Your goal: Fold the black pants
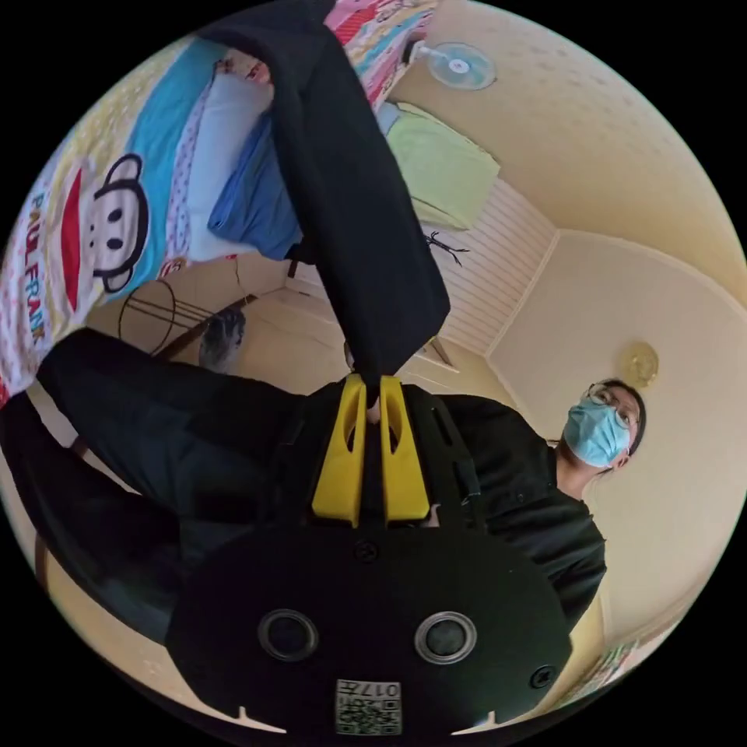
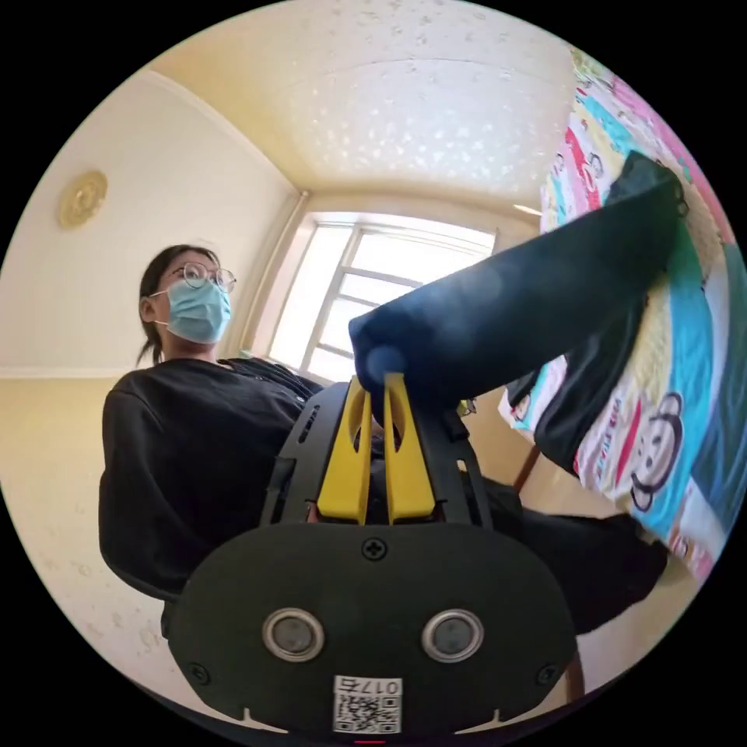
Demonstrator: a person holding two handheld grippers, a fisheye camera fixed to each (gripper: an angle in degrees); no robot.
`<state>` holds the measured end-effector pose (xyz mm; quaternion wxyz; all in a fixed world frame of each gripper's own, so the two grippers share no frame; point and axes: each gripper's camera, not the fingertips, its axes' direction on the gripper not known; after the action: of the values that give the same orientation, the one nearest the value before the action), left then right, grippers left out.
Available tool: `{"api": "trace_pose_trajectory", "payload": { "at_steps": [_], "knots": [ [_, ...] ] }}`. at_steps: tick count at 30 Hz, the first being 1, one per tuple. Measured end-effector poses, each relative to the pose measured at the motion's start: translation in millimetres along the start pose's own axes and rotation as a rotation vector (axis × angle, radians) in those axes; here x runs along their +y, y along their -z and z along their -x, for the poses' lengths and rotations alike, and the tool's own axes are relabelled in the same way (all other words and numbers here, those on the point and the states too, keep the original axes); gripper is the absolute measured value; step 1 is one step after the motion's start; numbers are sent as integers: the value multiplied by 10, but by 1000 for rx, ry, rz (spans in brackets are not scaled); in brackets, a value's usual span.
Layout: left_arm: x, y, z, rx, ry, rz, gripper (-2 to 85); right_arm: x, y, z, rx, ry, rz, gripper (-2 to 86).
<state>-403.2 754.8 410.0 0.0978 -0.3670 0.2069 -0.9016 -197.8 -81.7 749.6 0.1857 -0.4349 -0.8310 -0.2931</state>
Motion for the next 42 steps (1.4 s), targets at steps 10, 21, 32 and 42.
{"api": "trace_pose_trajectory", "payload": {
  "at_steps": [10,21,32,42],
  "knots": [
    [45,205,-226,-183,79,-206,35,501,-106,-564,13,-148,-188,43],
    [-213,248,-613,-652,132,-298,131,370,-1022,-1319,19,-259,1,47],
    [1162,1007,739,-540,463,-735,88,500,-1310,-1802,776,-551,222,56],
    [882,2031,1183,-849,191,-667,104,-113,-3224,-3645,668,-476,293,102]
  ]
}}
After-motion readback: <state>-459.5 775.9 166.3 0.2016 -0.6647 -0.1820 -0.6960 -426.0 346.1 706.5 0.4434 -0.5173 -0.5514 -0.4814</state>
